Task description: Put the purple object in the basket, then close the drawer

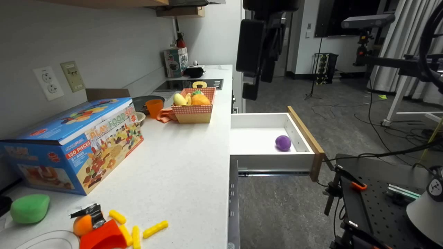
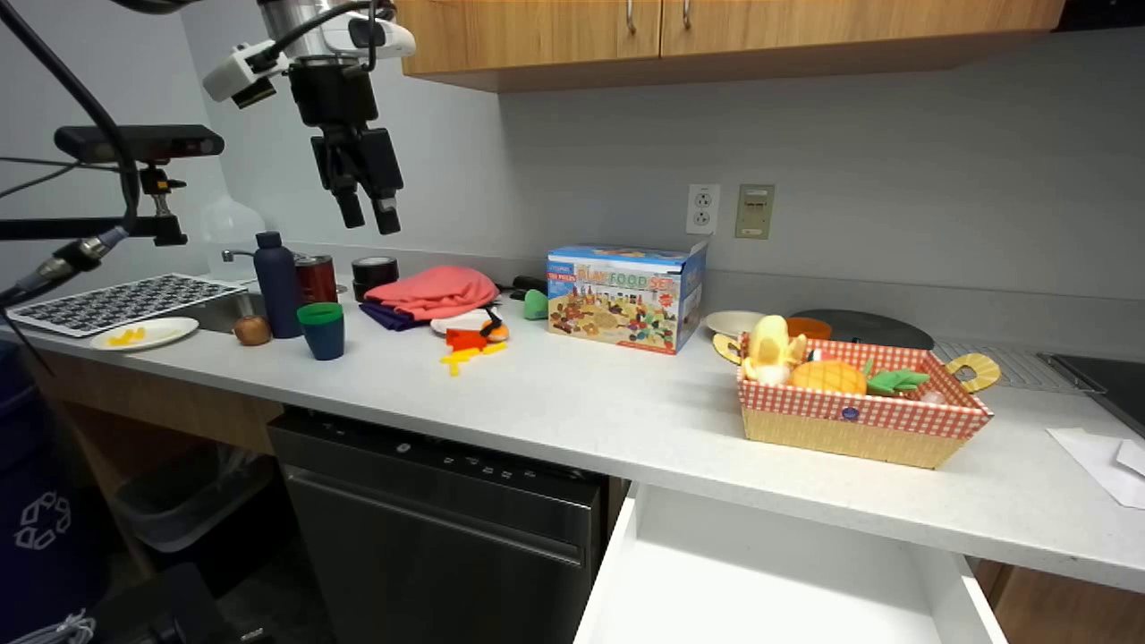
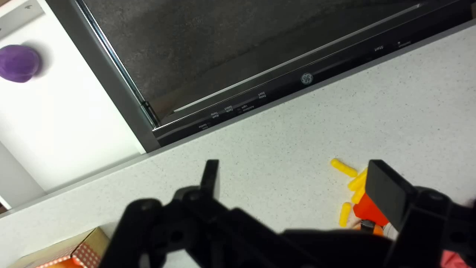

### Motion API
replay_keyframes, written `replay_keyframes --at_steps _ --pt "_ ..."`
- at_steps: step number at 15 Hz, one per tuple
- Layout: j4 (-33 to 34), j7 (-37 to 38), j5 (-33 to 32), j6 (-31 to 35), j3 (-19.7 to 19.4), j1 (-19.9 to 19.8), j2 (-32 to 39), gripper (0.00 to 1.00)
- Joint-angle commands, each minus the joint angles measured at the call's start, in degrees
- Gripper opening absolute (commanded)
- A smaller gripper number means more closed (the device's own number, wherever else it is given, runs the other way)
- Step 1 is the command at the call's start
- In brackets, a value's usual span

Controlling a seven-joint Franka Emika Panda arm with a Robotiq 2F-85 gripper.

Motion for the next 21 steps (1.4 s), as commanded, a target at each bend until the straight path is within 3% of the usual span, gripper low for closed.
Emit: replay_keyframes --at_steps 1,11,14,21 --pt "0.2 0.3 -0.4 -0.2 -0.9 1.1 0.2 1.0" --pt "0.2 0.3 -0.4 -0.2 -0.9 1.1 0.2 1.0" --pt "0.1 -2.2 -0.5 0.1 -4.1 -0.4 0.0 1.0" --pt "-4.3 -7.1 -0.6 3.9 -17.0 -8.0 0.6 1.0"
